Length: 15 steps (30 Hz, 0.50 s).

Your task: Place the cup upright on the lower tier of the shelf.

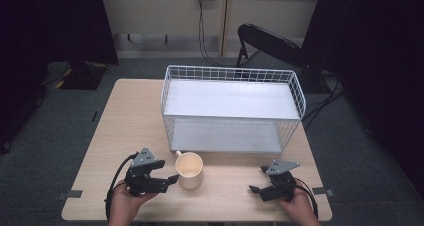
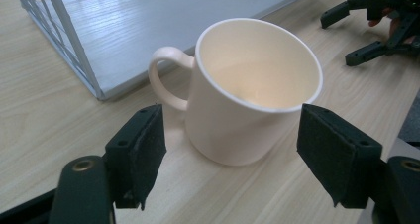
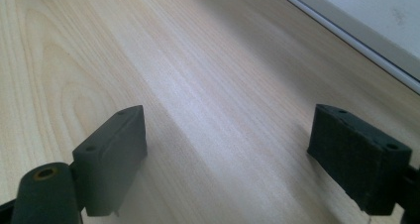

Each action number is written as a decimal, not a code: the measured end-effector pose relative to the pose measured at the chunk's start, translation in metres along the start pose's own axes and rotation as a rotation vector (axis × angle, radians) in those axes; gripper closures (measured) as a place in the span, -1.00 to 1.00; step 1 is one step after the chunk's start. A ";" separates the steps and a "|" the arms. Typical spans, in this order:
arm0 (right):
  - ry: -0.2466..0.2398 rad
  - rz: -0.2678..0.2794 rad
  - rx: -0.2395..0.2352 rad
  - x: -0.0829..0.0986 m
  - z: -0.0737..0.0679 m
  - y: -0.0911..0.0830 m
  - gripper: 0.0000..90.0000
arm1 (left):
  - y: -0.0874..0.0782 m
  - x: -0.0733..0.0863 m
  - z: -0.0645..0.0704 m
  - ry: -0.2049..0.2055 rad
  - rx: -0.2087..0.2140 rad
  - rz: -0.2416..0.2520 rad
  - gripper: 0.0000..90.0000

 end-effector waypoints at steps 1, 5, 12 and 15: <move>0.000 0.000 0.000 0.000 0.000 0.000 -0.69 | 0.001 -0.002 0.000 -0.003 -0.004 0.000 -0.39; 0.000 0.000 0.000 0.000 0.000 0.000 -0.69 | 0.005 -0.008 0.000 -0.011 -0.001 -0.005 -0.37; 0.000 0.000 0.000 0.000 0.000 0.000 -0.69 | 0.011 -0.016 -0.003 -0.049 -0.016 0.003 -0.35; 0.000 0.000 0.000 0.000 0.000 0.000 -0.69 | 0.014 -0.016 -0.003 -0.046 -0.021 -0.006 -0.34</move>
Point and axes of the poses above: each handheld gripper's, and its own axes: y roughly forward along the jaws, x roughly out of its underside, z roughly to its right, the point moved 2 cm from there along y, roughly forward along the jaws, and after that the axes turned 3 degrees about x, right-handed, at the moved point
